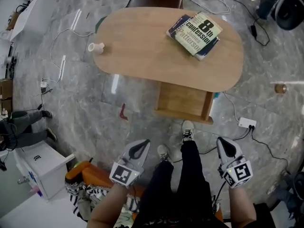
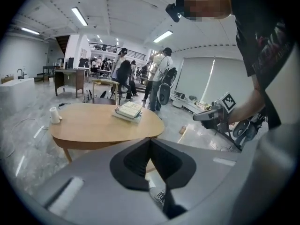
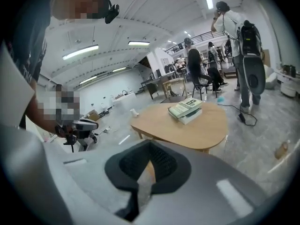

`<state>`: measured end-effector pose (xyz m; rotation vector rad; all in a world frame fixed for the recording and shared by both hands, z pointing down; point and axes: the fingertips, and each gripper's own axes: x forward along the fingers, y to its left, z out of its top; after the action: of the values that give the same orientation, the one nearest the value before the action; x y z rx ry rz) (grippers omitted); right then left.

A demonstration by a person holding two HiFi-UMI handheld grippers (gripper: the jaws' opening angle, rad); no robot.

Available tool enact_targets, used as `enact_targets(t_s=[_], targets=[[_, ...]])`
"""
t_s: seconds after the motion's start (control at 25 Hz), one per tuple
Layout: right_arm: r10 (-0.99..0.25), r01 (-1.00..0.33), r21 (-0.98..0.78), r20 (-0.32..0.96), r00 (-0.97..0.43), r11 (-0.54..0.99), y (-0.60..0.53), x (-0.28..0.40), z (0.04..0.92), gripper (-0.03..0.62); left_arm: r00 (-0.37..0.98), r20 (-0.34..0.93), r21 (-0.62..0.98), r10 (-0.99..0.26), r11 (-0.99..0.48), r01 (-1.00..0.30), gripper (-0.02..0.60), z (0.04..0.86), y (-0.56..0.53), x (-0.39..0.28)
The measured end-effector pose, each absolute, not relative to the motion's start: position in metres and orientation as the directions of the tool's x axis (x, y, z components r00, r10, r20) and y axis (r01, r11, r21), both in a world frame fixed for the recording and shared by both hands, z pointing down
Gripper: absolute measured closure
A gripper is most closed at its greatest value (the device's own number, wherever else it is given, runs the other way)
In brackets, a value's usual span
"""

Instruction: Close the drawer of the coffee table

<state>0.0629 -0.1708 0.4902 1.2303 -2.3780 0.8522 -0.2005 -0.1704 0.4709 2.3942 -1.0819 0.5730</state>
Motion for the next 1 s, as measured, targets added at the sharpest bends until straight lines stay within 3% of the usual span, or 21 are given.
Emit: enact_targets(t_s=[0.56,1.0], targets=[[-0.614,-0.882,-0.297,0.636,-0.468,0.365,-0.114,0.058,0.656,0.592,0.577,0.562,0.228,-0.593,-0.56,-0.797,0.581,0.65,-0.149,-0.255],[-0.596,-0.91,-0.214,0.698,-0.397,0.356,-0.102,0.095,0.777,0.592,0.542,0.553,0.204,-0.632,-0.528,-0.824,0.581,0.783,-0.166,-0.264]])
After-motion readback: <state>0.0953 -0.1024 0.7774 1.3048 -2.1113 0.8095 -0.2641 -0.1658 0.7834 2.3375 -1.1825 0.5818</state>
